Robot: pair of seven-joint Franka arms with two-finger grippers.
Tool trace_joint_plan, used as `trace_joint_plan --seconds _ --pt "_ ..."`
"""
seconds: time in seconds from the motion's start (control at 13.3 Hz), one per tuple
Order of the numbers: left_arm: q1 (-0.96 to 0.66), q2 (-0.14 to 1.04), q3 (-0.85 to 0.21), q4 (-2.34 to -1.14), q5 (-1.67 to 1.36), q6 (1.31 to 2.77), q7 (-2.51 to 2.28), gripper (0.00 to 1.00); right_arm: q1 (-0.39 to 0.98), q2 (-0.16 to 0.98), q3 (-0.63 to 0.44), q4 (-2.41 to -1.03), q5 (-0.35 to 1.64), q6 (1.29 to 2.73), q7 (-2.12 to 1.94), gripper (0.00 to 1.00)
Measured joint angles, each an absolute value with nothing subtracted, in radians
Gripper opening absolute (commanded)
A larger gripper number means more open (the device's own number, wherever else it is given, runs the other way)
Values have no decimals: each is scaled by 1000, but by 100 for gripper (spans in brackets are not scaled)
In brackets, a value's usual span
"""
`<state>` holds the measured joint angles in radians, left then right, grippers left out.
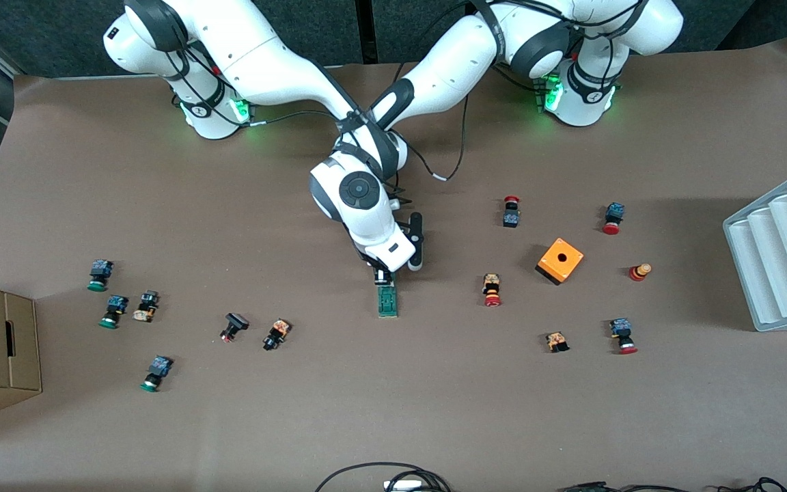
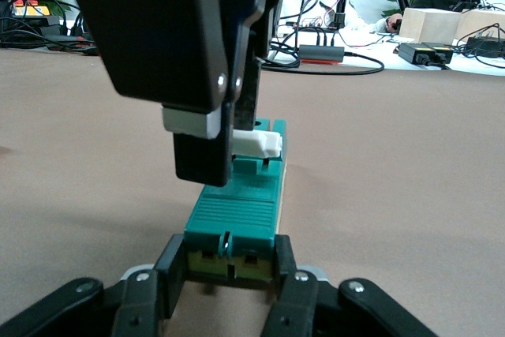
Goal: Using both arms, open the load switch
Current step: 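Press the white handle down into the switch contacts with the right gripper, then push the white handle flat against the switch base with the right gripper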
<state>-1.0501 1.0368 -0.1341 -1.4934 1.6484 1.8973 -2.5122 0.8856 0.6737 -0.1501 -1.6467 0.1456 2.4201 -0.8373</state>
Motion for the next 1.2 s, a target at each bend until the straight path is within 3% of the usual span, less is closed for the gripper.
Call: trace_joint_plan --seconds 1.2 --pt "-1050 1037 -134 -1493 1648 1897 -2512 32 892 684 -148 -1656 146 2440 -803 44"
